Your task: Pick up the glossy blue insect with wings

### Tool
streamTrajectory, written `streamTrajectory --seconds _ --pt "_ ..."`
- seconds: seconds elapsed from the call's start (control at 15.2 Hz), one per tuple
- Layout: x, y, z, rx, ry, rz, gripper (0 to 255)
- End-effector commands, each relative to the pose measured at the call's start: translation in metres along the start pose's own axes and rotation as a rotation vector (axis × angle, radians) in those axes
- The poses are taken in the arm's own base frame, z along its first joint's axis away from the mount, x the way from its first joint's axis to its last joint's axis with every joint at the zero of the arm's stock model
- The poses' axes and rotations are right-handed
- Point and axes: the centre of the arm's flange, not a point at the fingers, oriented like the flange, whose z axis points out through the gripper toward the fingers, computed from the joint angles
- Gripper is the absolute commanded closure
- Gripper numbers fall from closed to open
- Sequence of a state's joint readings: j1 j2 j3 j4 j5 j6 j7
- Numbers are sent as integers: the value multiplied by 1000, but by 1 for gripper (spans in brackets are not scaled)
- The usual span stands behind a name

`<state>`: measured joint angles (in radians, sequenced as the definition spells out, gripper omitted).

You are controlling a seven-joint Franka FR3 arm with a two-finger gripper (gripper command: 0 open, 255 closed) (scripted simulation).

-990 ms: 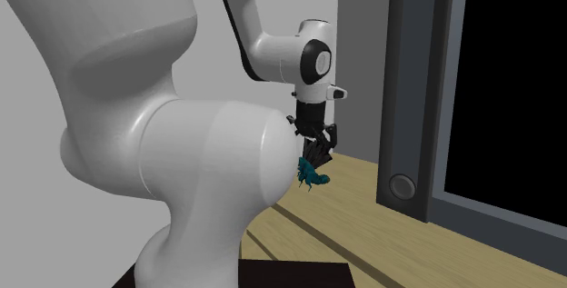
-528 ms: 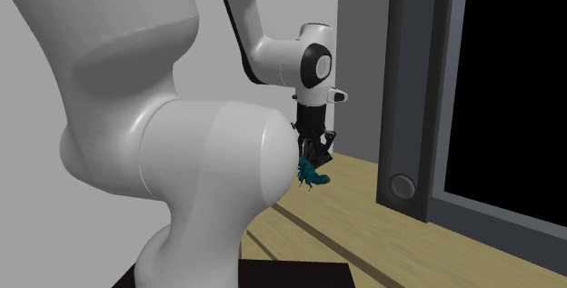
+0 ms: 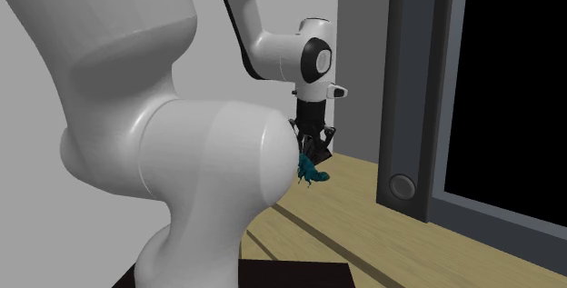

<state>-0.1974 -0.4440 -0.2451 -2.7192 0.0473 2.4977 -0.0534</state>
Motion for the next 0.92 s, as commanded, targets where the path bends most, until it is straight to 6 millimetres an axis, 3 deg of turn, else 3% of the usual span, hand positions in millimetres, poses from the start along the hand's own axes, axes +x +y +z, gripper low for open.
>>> streamTrajectory --seconds 0.0,0.73,0.86 --pt "1 -1 -10 0 0 0 255" --pt "14 -9 -66 0 0 0 255" --pt "14 -9 -67 0 0 0 255"
